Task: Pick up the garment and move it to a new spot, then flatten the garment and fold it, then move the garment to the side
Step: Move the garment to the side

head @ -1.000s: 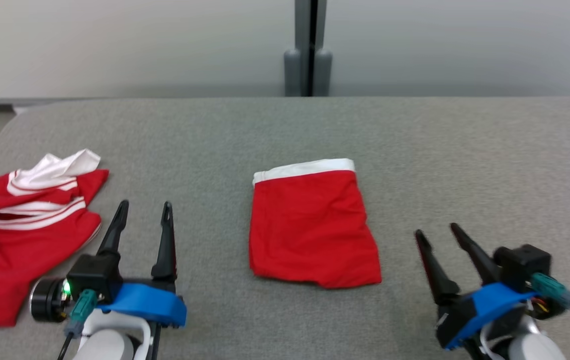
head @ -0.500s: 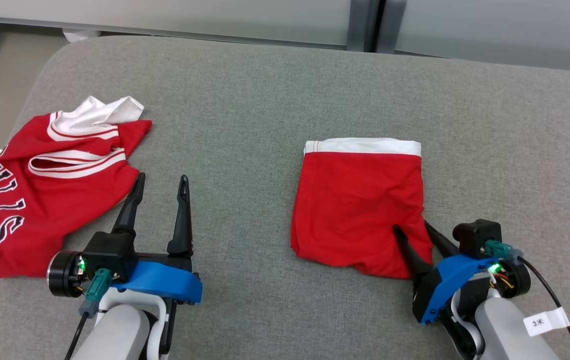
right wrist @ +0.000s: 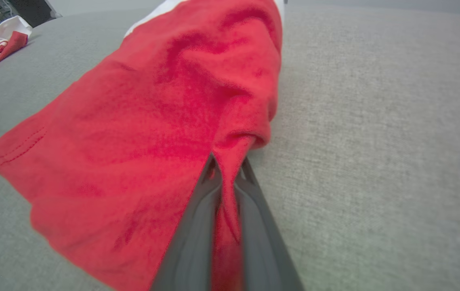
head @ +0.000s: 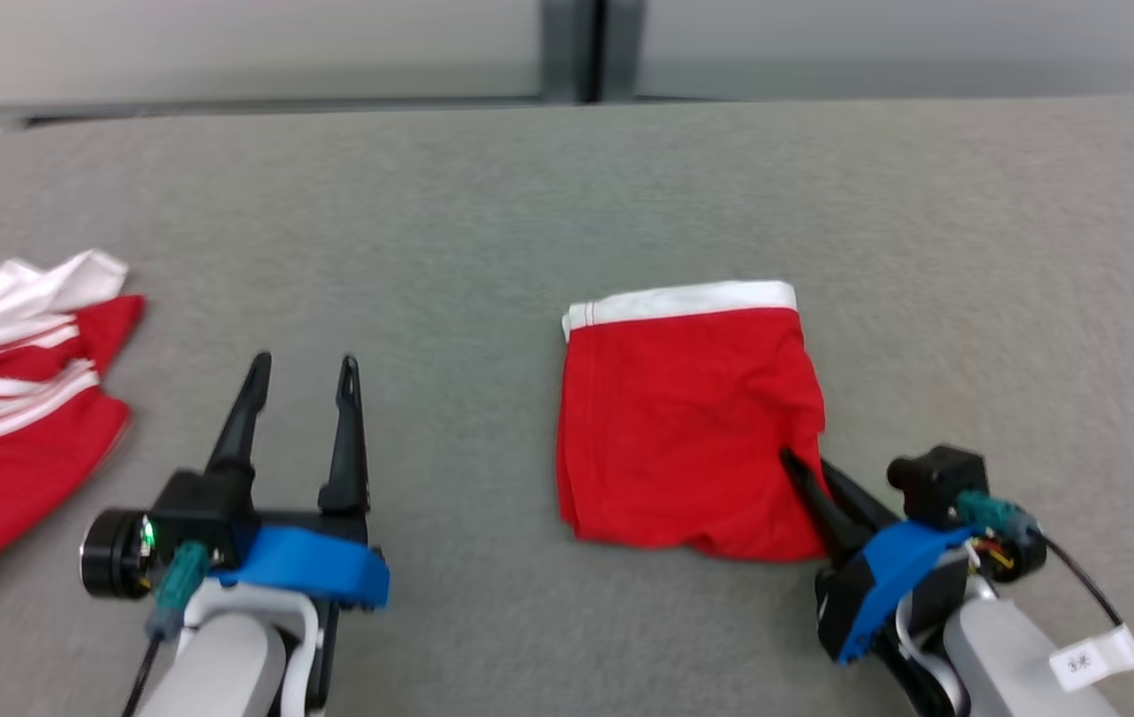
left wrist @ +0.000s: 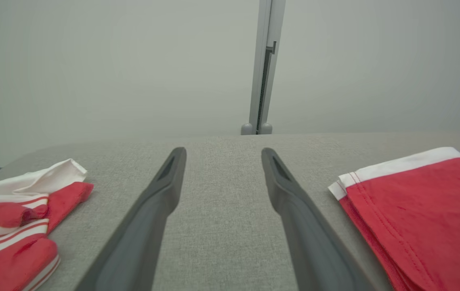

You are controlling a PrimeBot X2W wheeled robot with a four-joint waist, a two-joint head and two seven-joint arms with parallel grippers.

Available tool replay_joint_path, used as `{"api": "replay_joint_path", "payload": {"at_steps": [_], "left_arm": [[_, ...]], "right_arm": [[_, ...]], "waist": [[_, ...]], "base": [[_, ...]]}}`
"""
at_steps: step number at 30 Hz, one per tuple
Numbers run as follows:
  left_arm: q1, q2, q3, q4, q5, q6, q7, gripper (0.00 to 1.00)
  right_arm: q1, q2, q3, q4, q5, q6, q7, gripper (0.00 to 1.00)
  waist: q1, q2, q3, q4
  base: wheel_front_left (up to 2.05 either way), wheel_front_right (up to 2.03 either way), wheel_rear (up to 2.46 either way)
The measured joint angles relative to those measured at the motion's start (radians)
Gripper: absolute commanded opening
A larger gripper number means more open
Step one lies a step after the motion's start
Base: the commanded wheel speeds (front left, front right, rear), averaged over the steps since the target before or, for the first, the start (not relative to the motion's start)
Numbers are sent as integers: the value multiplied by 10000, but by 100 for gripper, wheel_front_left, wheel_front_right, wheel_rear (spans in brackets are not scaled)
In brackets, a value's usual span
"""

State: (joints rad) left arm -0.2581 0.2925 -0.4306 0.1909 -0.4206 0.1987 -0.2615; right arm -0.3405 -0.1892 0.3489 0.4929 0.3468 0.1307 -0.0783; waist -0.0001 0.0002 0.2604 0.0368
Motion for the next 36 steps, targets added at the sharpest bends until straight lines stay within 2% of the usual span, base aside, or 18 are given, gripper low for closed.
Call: {"api": "replay_joint_path", "payload": {"at_steps": [8,11,17,24,30,31,32,33,36], "left_arm": [[-337,90,-215,-412,198,-79,153,100],[-805,90,-332,-660,357,-146,240,100],[-1651,35,-617,-871,642,-322,399,100],[-2311,-50,-922,-903,907,-506,412,100],[-2479,-48,-980,-911,963,-523,399,100],[-2515,-36,-986,-917,965,-552,399,100],[-2541,-23,-986,-918,966,-558,397,100],[-2560,-19,-995,-915,966,-560,395,100],[-2573,-13,-1011,-895,965,-568,382,100]], "right_arm": [[-448,-775,359,92,573,4,-104,0],[-1152,-1237,36,489,706,2,-251,0],[-2502,-2113,-892,1714,792,2,-656,0],[-3196,-3262,-2251,3122,412,2,-1248,0],[-3525,-3419,-2995,3737,-44,2,-1513,0],[-3554,-3432,-3095,3802,-128,2,-1540,29],[-3598,-3436,-3231,3841,-194,2,-1584,43],[-3651,-3436,-3356,3893,-291,2,-1624,100],[-3711,-3421,-3726,3847,-717,2,-1739,100]], "waist": [[0,0,383,-1765],[0,-3,777,-2143],[3,-1,1682,-2319],[4,-1,2376,-2087],[2,-1,2609,-2027],[2,-1,2643,-2027],[1,-1,2677,-2025],[2,-1,2700,-2021],[2,-1,2724,-1982]], "base": [[0,0,0],[0,0,0],[0,0,0],[0,0,0],[0,0,0],[0,0,0],[0,0,0],[0,0,0],[0,0,0]]}}
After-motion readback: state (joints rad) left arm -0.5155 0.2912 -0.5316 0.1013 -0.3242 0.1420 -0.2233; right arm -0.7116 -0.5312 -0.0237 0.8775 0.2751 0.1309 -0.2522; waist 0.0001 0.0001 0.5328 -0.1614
